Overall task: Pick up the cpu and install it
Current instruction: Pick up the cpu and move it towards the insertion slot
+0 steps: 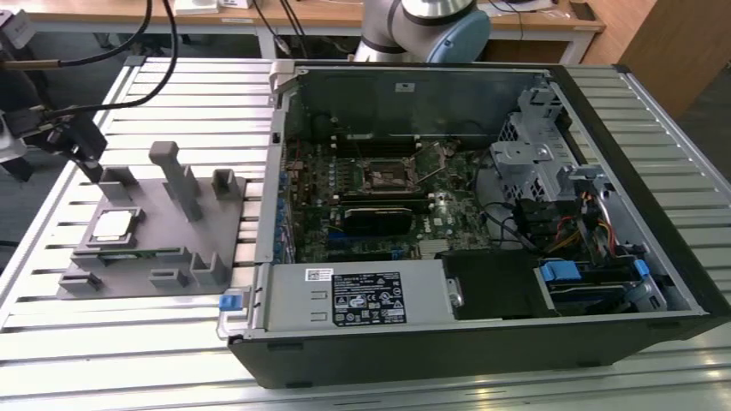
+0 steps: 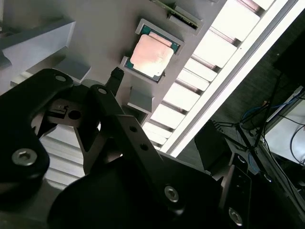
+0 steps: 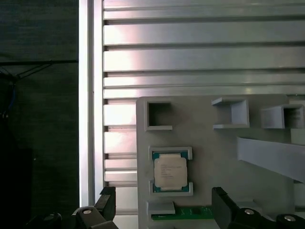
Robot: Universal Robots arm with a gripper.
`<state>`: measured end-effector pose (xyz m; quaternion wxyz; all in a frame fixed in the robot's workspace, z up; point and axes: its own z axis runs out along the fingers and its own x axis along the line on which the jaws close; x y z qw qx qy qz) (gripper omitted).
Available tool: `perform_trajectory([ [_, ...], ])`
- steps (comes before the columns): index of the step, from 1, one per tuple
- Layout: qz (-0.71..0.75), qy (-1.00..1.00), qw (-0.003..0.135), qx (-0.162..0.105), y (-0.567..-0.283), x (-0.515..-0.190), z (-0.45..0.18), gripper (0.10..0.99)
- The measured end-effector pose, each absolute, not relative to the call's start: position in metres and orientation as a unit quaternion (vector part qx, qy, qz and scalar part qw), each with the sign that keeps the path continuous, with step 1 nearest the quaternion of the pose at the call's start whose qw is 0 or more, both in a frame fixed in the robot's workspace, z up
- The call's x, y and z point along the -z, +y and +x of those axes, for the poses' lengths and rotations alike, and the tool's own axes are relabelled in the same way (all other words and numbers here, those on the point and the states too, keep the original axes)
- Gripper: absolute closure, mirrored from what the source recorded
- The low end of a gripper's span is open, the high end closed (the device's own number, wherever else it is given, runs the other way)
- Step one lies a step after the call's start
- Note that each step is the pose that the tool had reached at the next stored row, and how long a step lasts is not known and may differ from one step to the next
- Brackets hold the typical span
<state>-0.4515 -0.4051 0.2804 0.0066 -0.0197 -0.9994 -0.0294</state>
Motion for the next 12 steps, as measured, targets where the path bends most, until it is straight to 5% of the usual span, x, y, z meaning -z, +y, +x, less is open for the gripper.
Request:
perform_trajectory([
  [12,-0.002,-1.000,0.008,0.029,-0.406,-0.259,-0.450,0.208],
])
